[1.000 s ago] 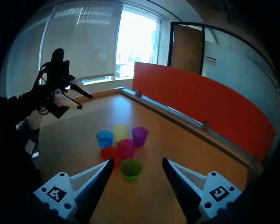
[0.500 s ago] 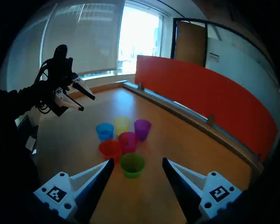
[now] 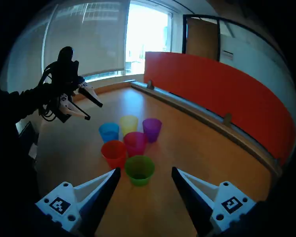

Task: Pour water

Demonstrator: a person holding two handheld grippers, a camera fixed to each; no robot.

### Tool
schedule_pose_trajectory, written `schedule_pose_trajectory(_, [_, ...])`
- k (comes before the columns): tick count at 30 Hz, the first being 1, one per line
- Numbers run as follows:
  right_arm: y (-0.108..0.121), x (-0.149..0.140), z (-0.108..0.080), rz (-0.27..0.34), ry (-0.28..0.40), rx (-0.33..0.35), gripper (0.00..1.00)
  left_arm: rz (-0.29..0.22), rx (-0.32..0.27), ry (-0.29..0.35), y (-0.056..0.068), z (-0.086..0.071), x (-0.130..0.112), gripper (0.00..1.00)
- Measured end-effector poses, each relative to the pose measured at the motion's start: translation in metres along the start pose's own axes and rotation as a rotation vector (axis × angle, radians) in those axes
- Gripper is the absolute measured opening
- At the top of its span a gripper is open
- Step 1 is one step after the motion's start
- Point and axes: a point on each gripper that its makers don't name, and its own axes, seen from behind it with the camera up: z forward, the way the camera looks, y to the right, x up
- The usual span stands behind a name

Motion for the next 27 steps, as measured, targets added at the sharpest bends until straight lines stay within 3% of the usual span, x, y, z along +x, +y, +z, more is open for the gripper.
schedule_pose_trajectory(21, [-0.007, -0.026, 0.028, -0.022, -0.036, 0.043, 1.0, 0.036, -0.064, -0.05, 0.011, 0.03, -0.033, 0.93])
schedule_pose_trajectory(27, [-0.009, -0.029, 0.033, -0.028, -0.043, 0.051, 1.0, 0.05, -0.043, -0.069, 0.004, 0.04, -0.041, 0.93])
